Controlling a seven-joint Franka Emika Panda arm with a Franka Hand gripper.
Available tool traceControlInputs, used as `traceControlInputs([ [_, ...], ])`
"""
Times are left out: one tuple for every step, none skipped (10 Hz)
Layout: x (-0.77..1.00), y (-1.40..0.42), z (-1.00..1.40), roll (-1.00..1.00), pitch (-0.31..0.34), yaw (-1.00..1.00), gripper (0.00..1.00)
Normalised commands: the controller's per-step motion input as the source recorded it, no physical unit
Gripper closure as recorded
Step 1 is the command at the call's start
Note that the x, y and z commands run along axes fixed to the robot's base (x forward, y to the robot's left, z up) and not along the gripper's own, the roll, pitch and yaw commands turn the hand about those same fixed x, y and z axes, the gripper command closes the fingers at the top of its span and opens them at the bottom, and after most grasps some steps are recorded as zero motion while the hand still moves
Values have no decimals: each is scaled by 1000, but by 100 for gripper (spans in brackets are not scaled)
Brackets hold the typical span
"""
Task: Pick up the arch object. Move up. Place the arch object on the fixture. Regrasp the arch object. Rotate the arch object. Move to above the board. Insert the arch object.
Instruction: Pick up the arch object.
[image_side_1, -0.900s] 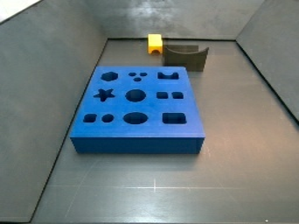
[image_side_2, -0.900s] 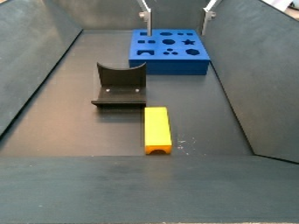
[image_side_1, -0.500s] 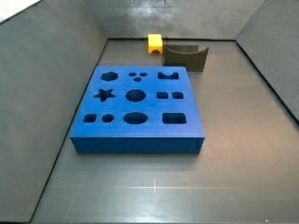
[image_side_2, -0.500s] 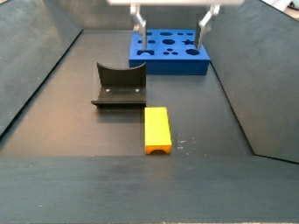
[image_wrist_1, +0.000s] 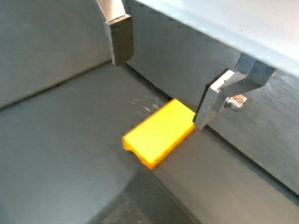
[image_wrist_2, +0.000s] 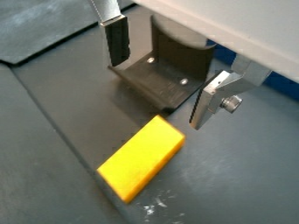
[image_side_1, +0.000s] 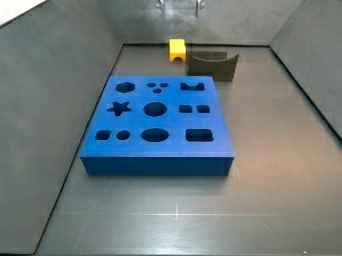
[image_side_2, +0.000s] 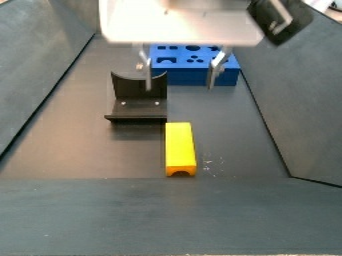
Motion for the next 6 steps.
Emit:
traceControlInputs([
  [134, 57, -991, 0, -103, -69, 0],
  [109, 0, -1000, 0, -113, -160, 0],
  [249, 0, -1000, 117, 0, -74, 0],
  [126, 0, -1000, 174, 0, -40, 0],
  [-26, 0, -969, 207, -9, -57, 0],
  [0, 0, -871, 254, 0, 0, 0],
])
